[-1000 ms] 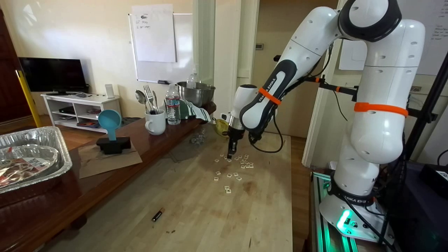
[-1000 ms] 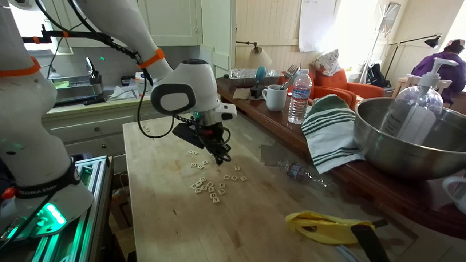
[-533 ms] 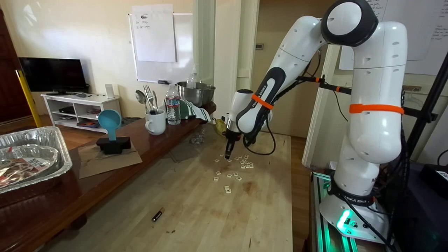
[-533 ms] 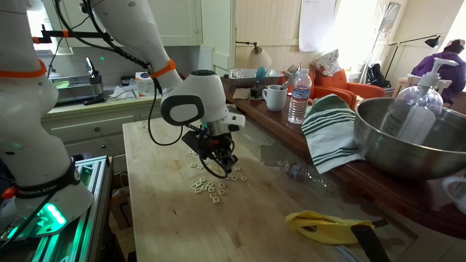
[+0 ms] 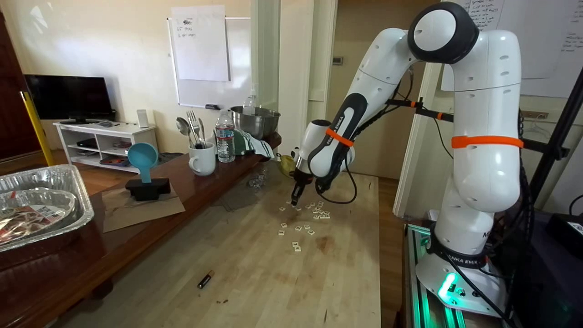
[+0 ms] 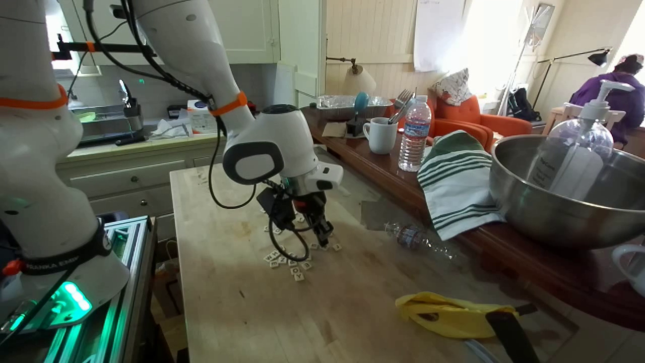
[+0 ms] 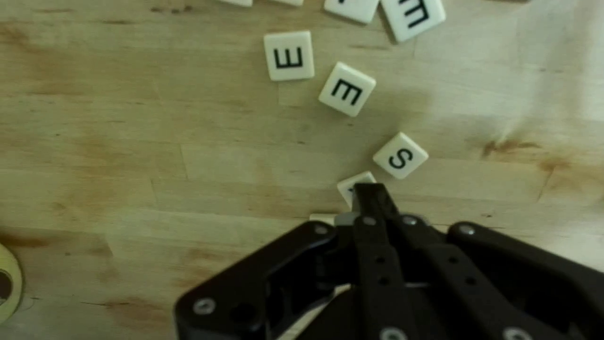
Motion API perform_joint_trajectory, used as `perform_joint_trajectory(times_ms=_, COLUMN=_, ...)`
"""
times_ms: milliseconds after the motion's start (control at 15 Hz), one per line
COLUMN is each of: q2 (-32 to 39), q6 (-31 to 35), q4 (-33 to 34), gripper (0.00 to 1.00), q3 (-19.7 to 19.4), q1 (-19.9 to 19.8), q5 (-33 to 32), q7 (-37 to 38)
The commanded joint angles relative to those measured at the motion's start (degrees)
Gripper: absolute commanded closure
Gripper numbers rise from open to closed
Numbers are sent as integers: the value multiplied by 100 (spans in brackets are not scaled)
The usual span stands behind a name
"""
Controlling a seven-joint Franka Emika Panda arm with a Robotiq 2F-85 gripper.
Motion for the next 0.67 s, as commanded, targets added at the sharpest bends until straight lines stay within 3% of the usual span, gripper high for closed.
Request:
perform_joint_trajectory(times_ms=0, q2=219, q6=187, q4=64, gripper=100, q3=58, q1=-122, q5=-66, q7=209)
perform_joint_trajectory(times_ms=267, q2=376, q6=84, q4=96, gripper=100, q3=297, q1=-209, q5=140, q7=-82)
perform_joint_trajectory(times_ms=600, q2=271, q6=-141, q4=-64, gripper=100, q3=1410, q1=-844, q5=578, q7=-839)
